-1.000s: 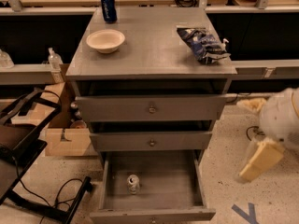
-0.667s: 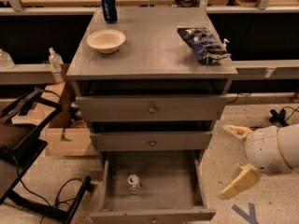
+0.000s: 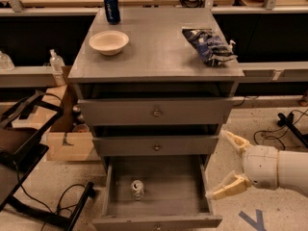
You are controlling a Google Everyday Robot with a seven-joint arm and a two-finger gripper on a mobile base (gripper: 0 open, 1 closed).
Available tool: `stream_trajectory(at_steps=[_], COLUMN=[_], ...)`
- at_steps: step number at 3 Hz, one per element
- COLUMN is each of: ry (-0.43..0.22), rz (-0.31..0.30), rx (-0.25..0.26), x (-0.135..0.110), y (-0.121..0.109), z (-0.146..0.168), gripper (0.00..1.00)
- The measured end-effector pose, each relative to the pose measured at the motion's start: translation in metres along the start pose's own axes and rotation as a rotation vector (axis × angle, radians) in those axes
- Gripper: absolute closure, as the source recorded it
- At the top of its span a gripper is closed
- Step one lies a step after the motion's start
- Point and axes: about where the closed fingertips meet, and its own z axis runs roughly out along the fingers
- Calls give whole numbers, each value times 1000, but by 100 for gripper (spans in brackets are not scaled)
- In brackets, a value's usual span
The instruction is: Pick 7up can from bottom drawer and place on counter
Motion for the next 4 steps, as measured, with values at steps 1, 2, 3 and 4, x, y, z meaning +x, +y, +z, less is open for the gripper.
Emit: stream_trajectory(at_steps=[1,2,3,4], ry=[0,-9,-58,-135], rz=[0,-5,-23,-59], rx=[0,2,-8,7], x=[0,7,36,60], y=[0,-1,0,-11], z=[0,18,93,160], gripper=[0,0,0,0])
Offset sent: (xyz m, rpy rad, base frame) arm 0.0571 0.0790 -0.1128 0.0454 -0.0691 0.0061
